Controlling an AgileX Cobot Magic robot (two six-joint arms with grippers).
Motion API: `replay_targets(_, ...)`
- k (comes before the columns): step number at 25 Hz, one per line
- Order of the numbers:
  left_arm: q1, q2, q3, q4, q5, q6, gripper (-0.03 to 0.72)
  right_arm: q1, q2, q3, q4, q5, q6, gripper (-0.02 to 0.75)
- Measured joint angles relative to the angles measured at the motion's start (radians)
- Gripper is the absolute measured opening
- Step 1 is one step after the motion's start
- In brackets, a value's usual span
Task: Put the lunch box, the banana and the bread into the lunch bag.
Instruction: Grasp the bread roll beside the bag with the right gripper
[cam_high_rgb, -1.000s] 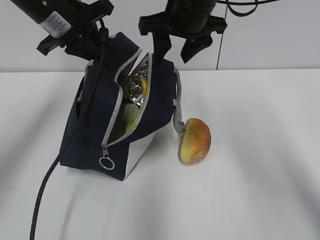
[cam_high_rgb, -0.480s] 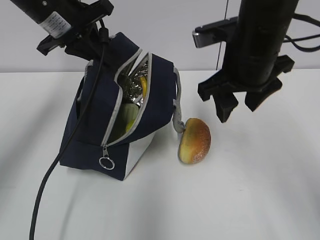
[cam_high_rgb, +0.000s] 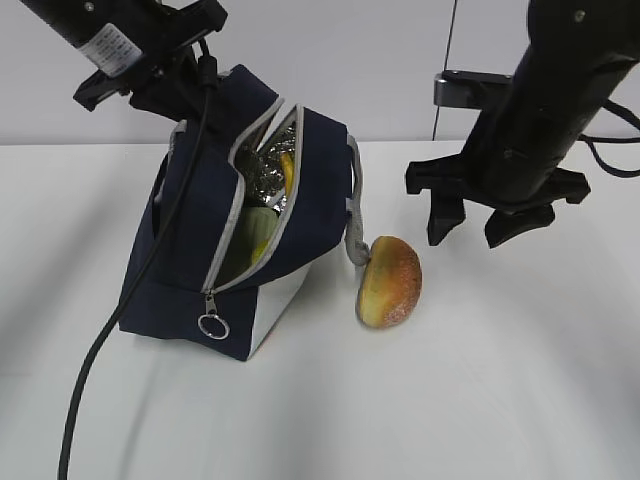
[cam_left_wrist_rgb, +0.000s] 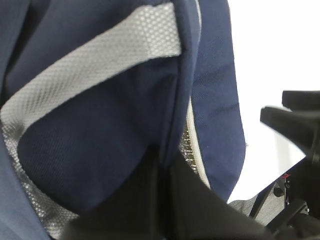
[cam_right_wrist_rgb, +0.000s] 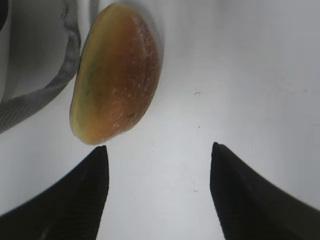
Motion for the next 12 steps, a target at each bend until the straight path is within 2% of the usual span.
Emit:
replay_targets(4, 0.000, 0.000, 0.000, 0.000, 0.000, 0.000, -0.001, -0.080, 0.049, 0.003, 0.161, -0.032, -0.106, 0.472)
replay_targets(8, 0.000, 0.000, 0.000, 0.000, 0.000, 0.001, -0.001, -0.090, 0.107, 0.005, 0.321, -0.068, -0.217, 0.472)
replay_targets(12, 0.000, 0.000, 0.000, 0.000, 0.000, 0.002, -0.001, -0.090, 0.155, 0.005, 0.393, -0.079, -0.271, 0.473)
